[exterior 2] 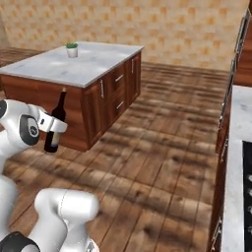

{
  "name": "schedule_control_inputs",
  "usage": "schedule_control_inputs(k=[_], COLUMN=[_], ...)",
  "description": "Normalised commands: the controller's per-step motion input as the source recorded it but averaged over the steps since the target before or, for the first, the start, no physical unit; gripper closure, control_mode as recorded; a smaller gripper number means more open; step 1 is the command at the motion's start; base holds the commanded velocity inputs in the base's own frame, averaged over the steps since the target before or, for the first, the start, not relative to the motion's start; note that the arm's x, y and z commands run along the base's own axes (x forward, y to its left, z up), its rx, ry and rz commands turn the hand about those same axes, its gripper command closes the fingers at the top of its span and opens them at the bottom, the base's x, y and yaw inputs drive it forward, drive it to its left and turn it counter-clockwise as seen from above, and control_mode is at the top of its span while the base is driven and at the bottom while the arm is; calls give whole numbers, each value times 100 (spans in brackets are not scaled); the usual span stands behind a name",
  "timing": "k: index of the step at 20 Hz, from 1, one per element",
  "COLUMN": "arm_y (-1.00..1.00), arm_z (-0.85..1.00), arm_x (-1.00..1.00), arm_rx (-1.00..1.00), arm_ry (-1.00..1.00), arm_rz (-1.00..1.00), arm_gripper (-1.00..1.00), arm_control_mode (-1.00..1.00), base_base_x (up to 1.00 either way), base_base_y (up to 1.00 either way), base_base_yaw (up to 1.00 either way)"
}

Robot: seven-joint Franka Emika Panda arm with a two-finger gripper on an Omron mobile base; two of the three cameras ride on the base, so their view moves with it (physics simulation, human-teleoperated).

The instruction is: There is a wine glass and glass cup on the dining counter. Place the wine bottle next to the wine glass and the juice bottle next to the glass cup.

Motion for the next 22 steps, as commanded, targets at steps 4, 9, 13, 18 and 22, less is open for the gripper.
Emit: schedule_control_inputs(k=[4, 9, 13, 18, 22], arm_y=[0, 0, 0, 0, 0], arm_z=[0, 0, 0, 0, 0], arm_x=[0, 0, 0, 0, 0], arm_rx=[0, 0, 0, 0, 0], arm_ry=[0, 0, 0, 0, 0], arm_rz=[0, 0, 0, 0, 0], arm_gripper=[100, 100, 100, 100, 100], arm_control_mode=[100, 100, 100, 100, 100], base_base_x=[94, 90, 81, 77, 72], base_base_y=[29, 49, 64, 70, 75], base_base_yaw=[2, 0, 0, 0, 0])
